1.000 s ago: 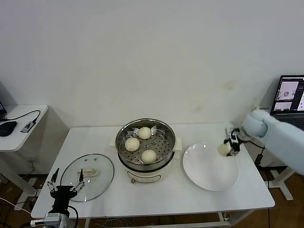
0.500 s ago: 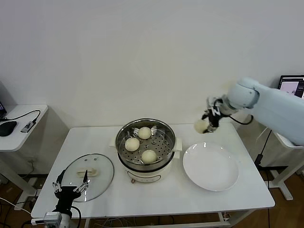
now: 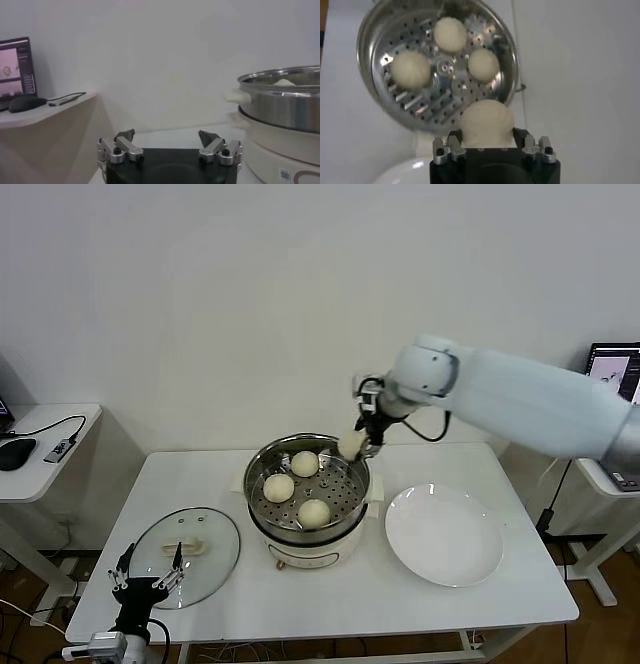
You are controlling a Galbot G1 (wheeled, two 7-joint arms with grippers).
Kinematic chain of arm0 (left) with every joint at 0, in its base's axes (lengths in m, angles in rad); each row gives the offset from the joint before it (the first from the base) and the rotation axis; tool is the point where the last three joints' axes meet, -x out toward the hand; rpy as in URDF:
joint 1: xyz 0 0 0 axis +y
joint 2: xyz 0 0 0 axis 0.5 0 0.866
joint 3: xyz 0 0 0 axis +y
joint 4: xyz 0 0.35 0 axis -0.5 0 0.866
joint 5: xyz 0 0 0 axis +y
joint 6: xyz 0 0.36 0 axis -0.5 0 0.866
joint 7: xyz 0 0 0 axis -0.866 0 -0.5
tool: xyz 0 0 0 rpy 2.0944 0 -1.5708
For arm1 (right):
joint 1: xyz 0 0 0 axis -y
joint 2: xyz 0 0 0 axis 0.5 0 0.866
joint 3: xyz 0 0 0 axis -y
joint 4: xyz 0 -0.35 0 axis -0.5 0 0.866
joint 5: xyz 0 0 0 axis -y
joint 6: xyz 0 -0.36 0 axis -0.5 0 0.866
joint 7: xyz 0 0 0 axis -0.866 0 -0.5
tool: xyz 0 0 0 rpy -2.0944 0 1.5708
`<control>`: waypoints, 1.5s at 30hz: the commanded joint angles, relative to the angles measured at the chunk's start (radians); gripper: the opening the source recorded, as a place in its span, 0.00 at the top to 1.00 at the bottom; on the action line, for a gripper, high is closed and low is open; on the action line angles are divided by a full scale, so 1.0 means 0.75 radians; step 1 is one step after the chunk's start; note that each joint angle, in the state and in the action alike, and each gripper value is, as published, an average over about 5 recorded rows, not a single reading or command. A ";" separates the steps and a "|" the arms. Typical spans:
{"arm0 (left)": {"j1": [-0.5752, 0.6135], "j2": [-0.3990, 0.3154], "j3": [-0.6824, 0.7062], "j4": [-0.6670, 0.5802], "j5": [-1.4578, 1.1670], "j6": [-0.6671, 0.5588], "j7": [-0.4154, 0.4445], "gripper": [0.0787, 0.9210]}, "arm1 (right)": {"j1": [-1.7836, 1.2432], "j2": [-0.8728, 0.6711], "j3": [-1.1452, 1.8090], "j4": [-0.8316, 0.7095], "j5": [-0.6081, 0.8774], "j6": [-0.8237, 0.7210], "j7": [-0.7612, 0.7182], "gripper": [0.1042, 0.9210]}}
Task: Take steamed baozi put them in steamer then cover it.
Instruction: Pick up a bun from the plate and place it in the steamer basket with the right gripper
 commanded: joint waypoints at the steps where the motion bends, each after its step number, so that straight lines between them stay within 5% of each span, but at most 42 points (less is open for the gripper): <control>1: 0.000 -0.001 -0.001 -0.005 -0.018 -0.002 -0.001 0.12 | -0.103 0.189 -0.036 -0.084 0.055 -0.094 0.094 0.36; 35: -0.013 -0.004 -0.013 0.003 0.008 -0.006 -0.005 0.12 | -0.233 0.159 0.026 -0.162 -0.128 -0.090 0.038 0.35; 45: -0.026 -0.001 -0.010 0.002 0.017 0.004 -0.004 0.12 | -0.170 -0.002 0.130 -0.025 -0.063 -0.088 0.029 0.13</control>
